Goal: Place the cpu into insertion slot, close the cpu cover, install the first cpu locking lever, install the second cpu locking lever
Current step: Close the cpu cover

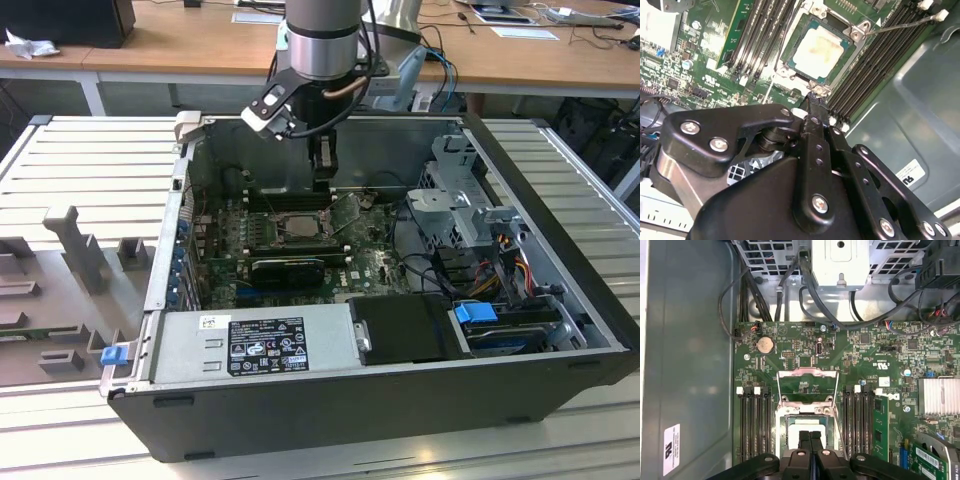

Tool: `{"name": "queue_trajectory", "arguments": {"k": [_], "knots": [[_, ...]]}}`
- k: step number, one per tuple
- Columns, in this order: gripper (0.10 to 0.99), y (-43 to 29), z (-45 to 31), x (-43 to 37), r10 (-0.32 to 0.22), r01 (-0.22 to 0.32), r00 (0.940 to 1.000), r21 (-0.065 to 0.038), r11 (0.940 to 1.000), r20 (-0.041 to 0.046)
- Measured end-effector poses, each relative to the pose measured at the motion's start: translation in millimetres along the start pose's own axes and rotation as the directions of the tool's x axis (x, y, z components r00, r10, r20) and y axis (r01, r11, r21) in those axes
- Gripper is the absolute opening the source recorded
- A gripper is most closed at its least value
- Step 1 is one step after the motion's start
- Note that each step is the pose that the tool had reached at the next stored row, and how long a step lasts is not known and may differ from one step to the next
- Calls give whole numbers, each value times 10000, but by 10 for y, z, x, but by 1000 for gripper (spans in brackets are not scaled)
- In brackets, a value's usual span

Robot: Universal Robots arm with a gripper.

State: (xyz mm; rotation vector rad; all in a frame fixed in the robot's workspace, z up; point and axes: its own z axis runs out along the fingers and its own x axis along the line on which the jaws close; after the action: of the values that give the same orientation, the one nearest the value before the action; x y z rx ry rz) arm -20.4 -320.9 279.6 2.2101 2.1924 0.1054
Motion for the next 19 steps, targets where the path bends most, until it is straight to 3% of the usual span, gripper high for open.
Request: {"name": "queue_trajectory", "arguments": {"k": [7,19], "knots": [[106,104,6,1,-1,1,10000,4,10000,2],[106,154,9,1,-2,2,10000,4,10000,3]]}}
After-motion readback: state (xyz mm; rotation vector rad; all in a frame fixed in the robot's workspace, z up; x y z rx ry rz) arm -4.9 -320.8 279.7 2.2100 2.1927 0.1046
